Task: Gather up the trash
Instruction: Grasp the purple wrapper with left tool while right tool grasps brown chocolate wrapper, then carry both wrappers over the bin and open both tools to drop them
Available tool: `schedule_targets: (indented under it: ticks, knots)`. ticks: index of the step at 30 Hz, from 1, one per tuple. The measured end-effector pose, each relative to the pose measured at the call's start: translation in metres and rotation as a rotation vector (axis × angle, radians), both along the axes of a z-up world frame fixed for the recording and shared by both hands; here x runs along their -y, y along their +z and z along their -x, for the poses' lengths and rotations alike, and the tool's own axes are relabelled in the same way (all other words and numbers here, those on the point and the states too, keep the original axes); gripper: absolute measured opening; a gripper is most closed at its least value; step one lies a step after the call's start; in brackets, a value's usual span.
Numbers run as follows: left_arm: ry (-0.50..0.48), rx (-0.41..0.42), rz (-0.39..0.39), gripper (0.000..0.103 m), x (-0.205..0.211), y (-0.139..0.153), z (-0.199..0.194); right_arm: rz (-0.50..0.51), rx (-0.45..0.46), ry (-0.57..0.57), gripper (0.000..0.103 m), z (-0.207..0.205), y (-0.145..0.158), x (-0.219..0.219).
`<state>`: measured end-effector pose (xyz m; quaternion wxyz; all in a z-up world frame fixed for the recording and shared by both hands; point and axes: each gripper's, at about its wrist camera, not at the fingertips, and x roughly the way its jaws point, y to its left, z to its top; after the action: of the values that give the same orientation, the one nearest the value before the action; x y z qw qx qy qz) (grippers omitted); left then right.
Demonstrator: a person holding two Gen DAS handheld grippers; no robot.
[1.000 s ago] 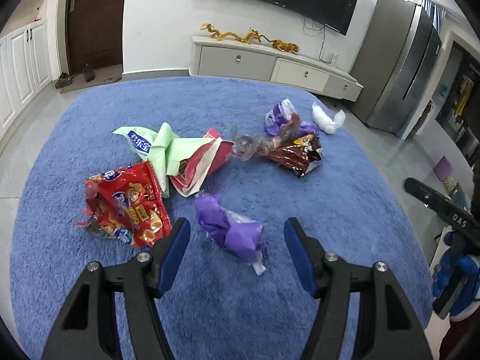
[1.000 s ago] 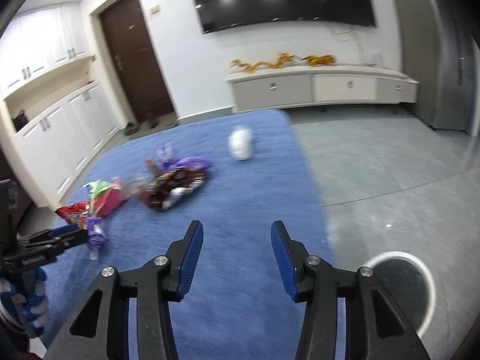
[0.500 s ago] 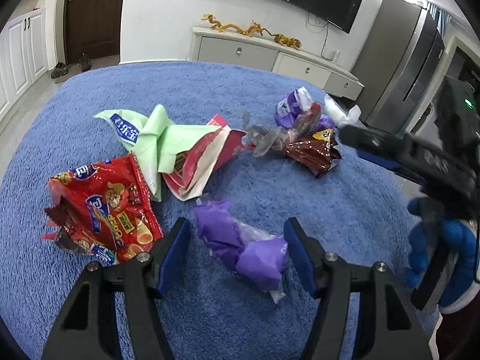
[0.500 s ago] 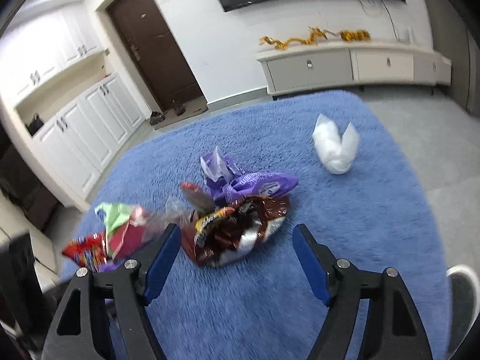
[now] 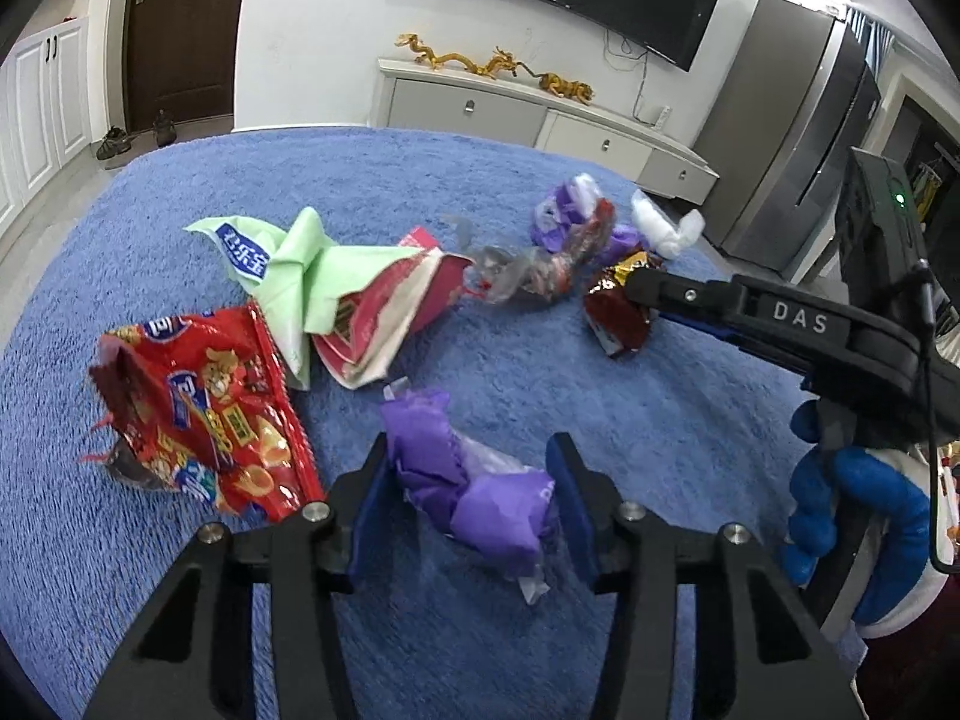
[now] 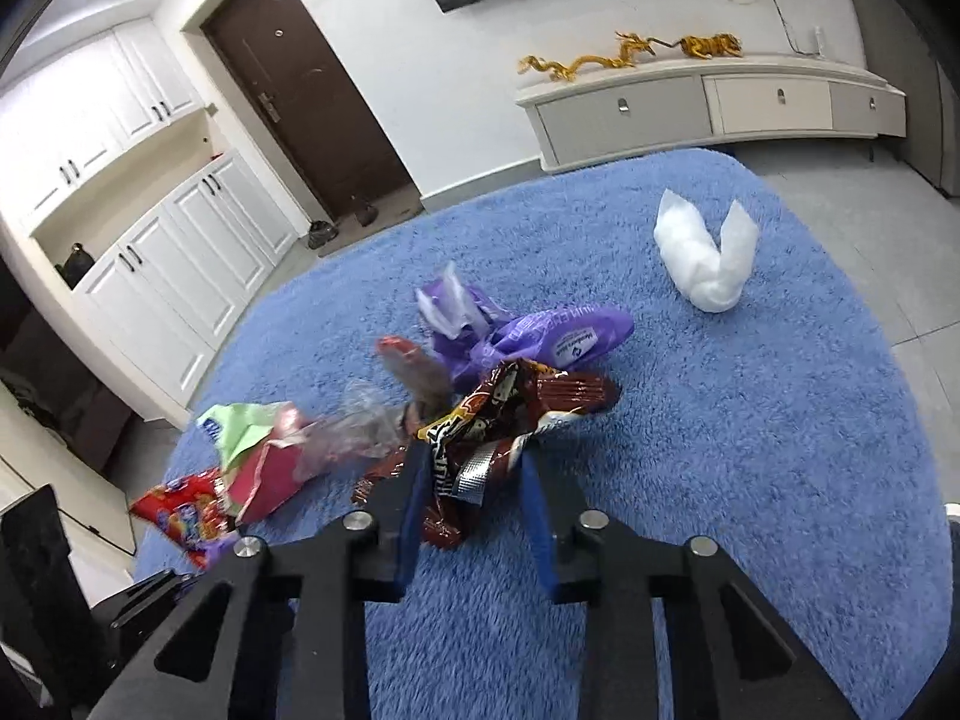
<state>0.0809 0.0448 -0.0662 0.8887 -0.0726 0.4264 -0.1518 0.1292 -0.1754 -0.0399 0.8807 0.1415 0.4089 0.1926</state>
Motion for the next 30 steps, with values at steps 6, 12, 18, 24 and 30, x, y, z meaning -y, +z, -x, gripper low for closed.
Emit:
schedule_targets:
  ticks: [6, 12, 18, 24, 30]
  knots:
    - [-0.020, 0.006, 0.007, 0.047, 0.003, 0.006, 0.021, -0.020, 0.034, 0.014, 0.020, 0.026, 0.008, 0.005]
    - [-0.025, 0.035, -0.015, 0.047, 0.011, 0.025, 0.036, -0.066, 0.076, 0.002, 0.018, 0.053, 0.017, 0.026]
    - [-0.069, 0.051, -0.020, 0.047, 0.033, 0.043, 0.038, -0.085, 0.118, -0.014, 0.017, 0.084, 0.030, 0.053]
    - [-0.220, 0.088, -0.038, 0.047, 0.101, 0.060, 0.027, -0.105, 0.164, -0.141, 0.017, 0.117, 0.044, 0.112]
    - [-0.436, 0.112, -0.027, 0.047, 0.209, 0.071, 0.018, -0.030, 0.174, -0.349, 0.017, 0.155, 0.045, 0.201]
